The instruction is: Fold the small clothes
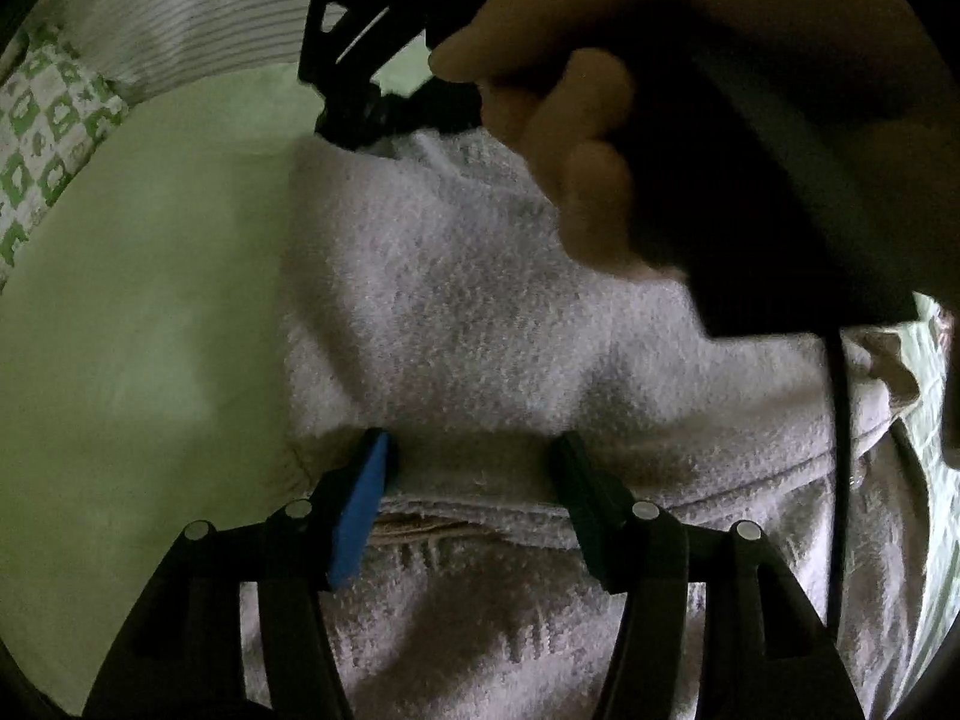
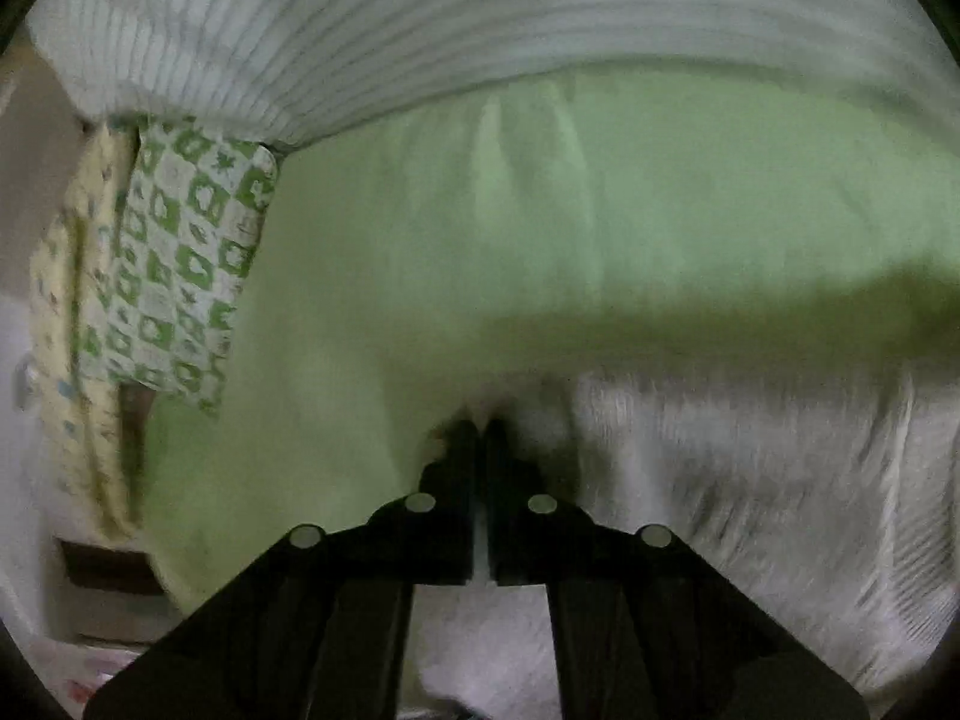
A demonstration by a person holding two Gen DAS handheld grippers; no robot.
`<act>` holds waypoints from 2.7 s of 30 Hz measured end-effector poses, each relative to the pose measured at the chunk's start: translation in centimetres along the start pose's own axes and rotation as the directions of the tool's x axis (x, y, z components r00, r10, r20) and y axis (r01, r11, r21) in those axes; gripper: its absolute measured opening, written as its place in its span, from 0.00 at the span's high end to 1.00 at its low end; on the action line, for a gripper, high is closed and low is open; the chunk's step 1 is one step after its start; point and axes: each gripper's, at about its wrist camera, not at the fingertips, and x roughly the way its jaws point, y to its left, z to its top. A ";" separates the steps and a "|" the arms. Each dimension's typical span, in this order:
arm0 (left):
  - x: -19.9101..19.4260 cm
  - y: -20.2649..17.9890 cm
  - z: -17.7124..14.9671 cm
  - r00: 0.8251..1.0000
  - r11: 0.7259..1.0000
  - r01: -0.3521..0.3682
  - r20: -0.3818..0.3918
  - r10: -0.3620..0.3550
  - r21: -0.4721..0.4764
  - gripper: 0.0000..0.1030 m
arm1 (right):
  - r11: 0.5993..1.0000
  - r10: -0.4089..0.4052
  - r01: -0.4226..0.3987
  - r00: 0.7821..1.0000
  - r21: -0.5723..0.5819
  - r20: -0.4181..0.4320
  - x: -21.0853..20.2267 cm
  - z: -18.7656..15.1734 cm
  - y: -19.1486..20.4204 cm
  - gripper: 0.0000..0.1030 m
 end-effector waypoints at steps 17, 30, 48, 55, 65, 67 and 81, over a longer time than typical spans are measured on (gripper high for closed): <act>0.3 1.8 1.1 1.000 1.000 0.004 -0.013 -0.004 0.022 0.39 | 0.995 -0.097 0.098 0.992 -0.009 0.085 -0.5 -2.4 -0.3 1.00; -5.8 7.5 -1.8 0.995 0.984 0.084 -0.044 -0.092 -0.158 0.31 | 0.995 -0.066 0.028 0.890 0.091 0.451 -19.9 -15.1 -4.2 0.56; -14.9 9.4 -21.1 0.969 0.971 -0.006 -0.241 -0.053 -0.240 0.27 | 0.900 -0.322 0.179 0.888 0.397 0.329 -29.2 -46.2 -12.2 0.46; -16.6 7.9 -25.6 0.954 0.976 0.016 -0.289 -0.080 -0.216 0.26 | 0.883 -0.297 0.154 0.914 0.443 0.275 -29.0 -53.1 -12.7 0.45; -17.8 6.2 -30.1 0.937 0.982 0.032 -0.336 -0.095 -0.187 0.19 | 0.907 -0.185 0.097 0.966 0.409 0.181 -25.7 -58.5 -11.4 0.45; -18.0 5.9 -30.7 0.934 0.984 0.034 -0.345 -0.095 -0.177 0.17 | 0.912 -0.167 0.079 0.968 0.402 0.188 -25.4 -58.9 -11.2 0.45; -18.7 3.0 -30.2 0.950 0.984 0.095 -0.282 -0.135 -0.152 0.91 | 0.891 -0.113 -0.016 0.960 0.454 0.255 -24.5 -59.4 -11.0 0.91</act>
